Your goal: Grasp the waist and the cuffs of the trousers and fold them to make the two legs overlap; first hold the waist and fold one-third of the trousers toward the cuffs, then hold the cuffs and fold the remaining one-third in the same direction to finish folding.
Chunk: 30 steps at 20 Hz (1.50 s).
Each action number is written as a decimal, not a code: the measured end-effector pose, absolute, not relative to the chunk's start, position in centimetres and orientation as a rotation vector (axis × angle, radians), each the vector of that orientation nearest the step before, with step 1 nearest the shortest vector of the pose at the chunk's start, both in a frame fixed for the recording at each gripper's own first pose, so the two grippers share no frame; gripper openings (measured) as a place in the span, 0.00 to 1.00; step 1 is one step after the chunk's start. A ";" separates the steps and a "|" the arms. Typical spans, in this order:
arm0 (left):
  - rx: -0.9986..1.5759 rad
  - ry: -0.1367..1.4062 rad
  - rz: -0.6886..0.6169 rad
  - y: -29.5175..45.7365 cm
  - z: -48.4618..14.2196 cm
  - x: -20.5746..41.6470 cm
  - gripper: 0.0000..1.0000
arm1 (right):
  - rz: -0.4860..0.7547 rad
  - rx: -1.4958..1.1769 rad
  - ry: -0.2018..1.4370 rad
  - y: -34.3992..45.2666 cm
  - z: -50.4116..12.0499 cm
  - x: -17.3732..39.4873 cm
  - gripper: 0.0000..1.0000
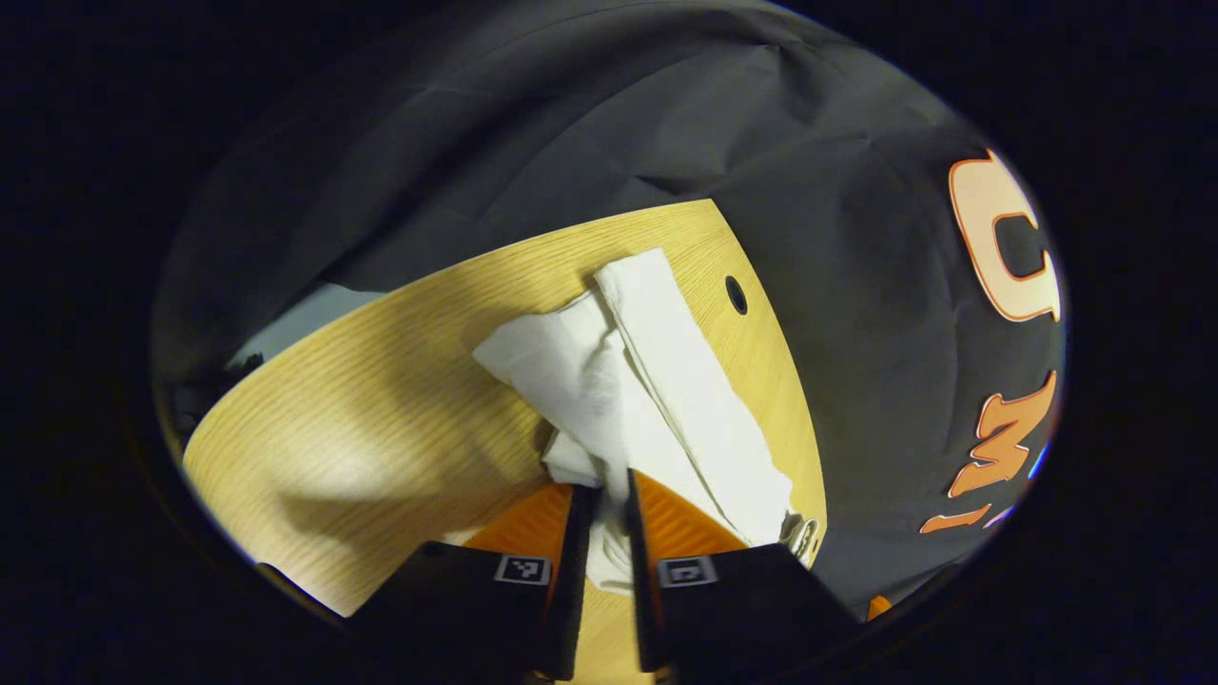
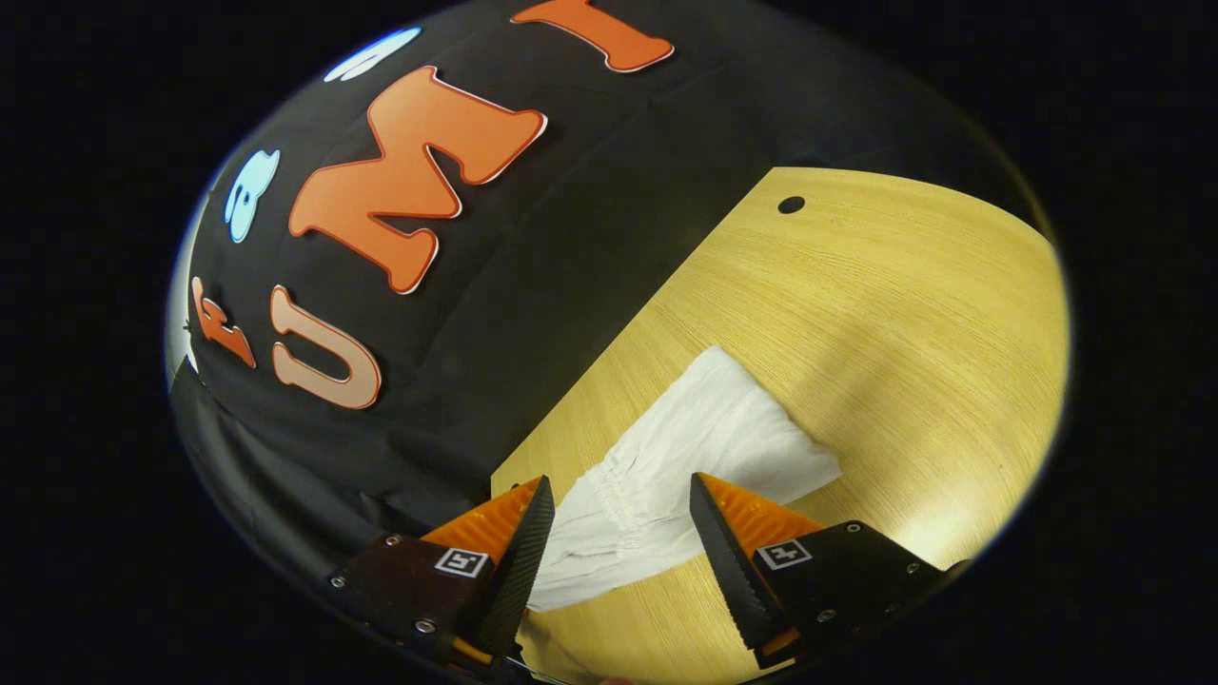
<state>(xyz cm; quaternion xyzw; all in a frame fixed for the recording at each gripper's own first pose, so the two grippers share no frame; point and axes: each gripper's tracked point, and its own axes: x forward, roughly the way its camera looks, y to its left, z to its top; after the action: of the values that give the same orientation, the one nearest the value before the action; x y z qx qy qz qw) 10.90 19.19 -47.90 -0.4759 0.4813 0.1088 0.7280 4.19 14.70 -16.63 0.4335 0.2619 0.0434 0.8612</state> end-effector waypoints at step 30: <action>-0.897 0.750 0.053 4.3 -25.2 20.5 0.10 | 0.064 0.743 0.540 3.8 -18.3 5.4 0.98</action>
<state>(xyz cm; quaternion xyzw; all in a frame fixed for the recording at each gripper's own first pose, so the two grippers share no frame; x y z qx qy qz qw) 20.51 4.30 -25.23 -0.4234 0.3538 0.0250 0.8336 5.36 3.85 -18.34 0.3586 0.2605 0.0308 0.8959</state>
